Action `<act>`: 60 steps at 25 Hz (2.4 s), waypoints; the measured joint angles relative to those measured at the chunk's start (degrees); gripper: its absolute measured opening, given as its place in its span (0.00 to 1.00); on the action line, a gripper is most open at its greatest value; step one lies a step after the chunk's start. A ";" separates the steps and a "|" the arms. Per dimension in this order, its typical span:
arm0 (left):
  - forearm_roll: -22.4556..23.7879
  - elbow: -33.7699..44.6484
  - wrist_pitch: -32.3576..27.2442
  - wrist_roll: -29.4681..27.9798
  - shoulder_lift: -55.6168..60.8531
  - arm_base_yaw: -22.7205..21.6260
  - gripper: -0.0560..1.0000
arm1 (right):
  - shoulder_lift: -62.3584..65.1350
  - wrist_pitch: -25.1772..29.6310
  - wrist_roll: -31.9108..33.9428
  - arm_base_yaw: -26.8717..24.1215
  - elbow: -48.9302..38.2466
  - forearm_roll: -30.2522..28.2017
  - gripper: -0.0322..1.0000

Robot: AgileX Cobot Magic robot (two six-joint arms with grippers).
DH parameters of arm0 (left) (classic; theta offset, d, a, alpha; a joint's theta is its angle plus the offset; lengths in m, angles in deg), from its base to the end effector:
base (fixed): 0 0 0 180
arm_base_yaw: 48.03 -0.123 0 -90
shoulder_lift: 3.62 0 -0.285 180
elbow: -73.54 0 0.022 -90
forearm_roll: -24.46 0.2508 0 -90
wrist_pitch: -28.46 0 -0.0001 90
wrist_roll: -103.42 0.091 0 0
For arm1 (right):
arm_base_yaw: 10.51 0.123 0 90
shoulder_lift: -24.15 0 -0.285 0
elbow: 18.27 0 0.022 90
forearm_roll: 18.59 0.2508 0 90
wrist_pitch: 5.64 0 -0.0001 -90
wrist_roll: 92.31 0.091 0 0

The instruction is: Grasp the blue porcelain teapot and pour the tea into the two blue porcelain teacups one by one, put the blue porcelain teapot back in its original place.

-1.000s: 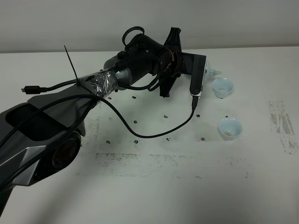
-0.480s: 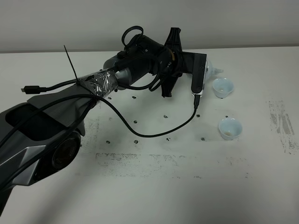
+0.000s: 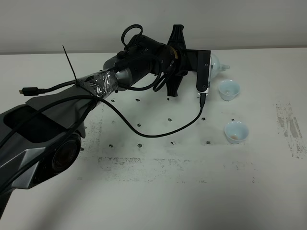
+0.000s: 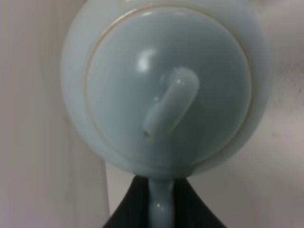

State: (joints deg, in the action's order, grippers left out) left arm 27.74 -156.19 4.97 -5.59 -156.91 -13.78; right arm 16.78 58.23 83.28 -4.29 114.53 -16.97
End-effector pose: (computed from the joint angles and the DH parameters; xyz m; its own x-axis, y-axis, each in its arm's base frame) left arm 0.4774 -0.3225 0.1588 0.3892 0.8976 -0.2069 0.6293 -0.0951 0.7713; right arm -0.0113 0.0011 0.2795 -0.4639 -0.1154 -0.8783 -0.1607 0.9860 -0.0446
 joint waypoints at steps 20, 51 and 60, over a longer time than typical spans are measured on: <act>-6.39 0.00 0.35 8.02 0.05 -2.35 0.11 | 0.00 0.00 -0.05 0.00 0.00 0.00 0.48; -1.52 -1.54 0.51 11.60 0.09 -1.22 0.11 | 0.00 0.00 -0.05 0.00 0.00 0.00 0.48; 4.35 -1.54 -0.11 10.90 -0.08 0.50 0.11 | 0.00 0.00 -0.05 0.00 0.00 0.00 0.48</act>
State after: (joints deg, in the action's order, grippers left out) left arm 32.09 -157.73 4.86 5.31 -156.99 -13.28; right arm 16.78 58.23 83.23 -4.29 114.53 -16.97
